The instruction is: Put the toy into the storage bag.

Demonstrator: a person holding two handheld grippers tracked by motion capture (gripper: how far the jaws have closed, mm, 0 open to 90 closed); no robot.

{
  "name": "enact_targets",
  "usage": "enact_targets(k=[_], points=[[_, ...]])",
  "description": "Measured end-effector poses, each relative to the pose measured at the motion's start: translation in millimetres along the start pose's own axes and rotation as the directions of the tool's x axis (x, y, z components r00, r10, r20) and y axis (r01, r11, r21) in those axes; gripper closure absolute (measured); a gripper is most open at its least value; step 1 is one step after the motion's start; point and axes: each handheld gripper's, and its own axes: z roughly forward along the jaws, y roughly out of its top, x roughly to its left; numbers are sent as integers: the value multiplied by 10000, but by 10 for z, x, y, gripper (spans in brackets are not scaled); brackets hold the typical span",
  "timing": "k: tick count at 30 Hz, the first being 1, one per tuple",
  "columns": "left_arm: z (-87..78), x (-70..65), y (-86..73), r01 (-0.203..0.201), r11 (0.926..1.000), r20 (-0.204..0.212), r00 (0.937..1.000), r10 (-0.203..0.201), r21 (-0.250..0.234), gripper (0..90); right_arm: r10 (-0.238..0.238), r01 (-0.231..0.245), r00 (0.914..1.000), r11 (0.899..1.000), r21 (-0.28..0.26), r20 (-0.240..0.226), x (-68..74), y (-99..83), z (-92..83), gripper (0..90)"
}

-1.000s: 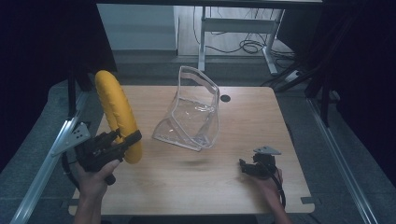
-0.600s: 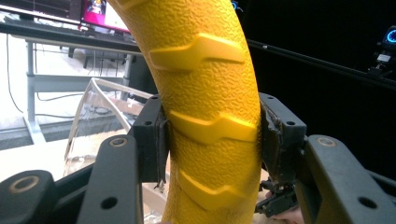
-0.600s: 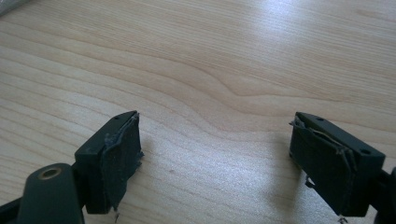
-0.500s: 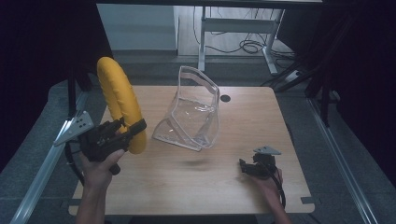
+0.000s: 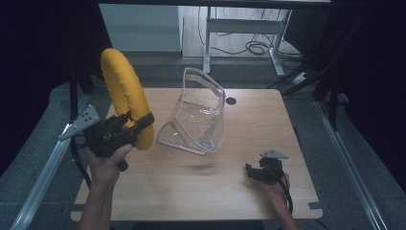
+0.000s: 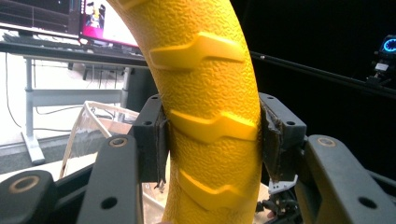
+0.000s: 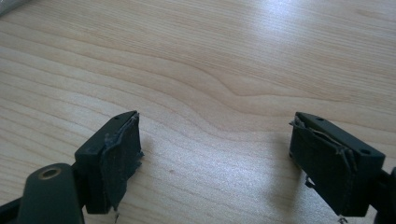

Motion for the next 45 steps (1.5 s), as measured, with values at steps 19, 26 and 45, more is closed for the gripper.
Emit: enact_targets(k=[19, 26, 45], points=[[161, -87, 106, -102, 9995, 77, 9999, 104, -288, 499, 11, -11, 10000, 10000, -11, -3, 0, 0, 0, 169], [194, -156, 187, -291, 9989, 131, 9995, 296, -357, 499, 33, -33, 10000, 10000, -31, 31, 1, 0, 3, 170], [369, -224, 259, -244, 9985, 405, 9988, 265, -495, 499, 45, -45, 10000, 10000, -20, 44, 0, 2, 2, 172]])
